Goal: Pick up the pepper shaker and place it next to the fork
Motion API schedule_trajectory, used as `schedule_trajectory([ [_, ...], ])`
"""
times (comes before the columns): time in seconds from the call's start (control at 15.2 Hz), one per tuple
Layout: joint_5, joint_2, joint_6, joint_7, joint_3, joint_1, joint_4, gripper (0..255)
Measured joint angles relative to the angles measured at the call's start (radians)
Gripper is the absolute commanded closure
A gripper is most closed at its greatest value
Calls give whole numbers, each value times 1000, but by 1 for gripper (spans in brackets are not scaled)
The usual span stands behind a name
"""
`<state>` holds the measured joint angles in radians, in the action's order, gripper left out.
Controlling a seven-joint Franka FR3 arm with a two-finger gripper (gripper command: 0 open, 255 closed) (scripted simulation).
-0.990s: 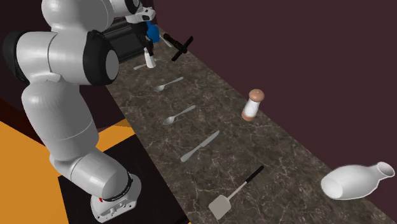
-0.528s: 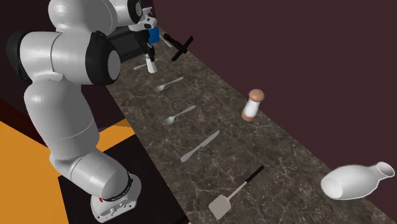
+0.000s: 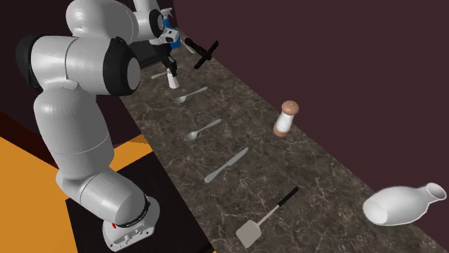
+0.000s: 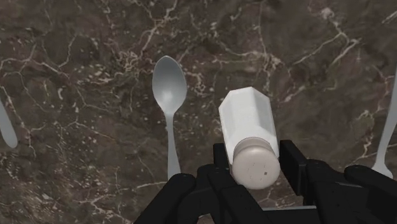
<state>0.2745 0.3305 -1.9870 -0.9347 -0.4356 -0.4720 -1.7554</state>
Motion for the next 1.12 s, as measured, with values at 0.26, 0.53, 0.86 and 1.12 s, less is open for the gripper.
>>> schedule_trajectory([
  [0.26, 14, 21, -46, -12, 6, -2, -28, 255],
  [0.53, 18, 26, -59, -15, 7, -2, -37, 255],
  [0.86, 18, 26, -61, -15, 7, -1, -38, 0],
  [1.12, 18, 26, -61, -15, 7, -1, -38, 0],
])
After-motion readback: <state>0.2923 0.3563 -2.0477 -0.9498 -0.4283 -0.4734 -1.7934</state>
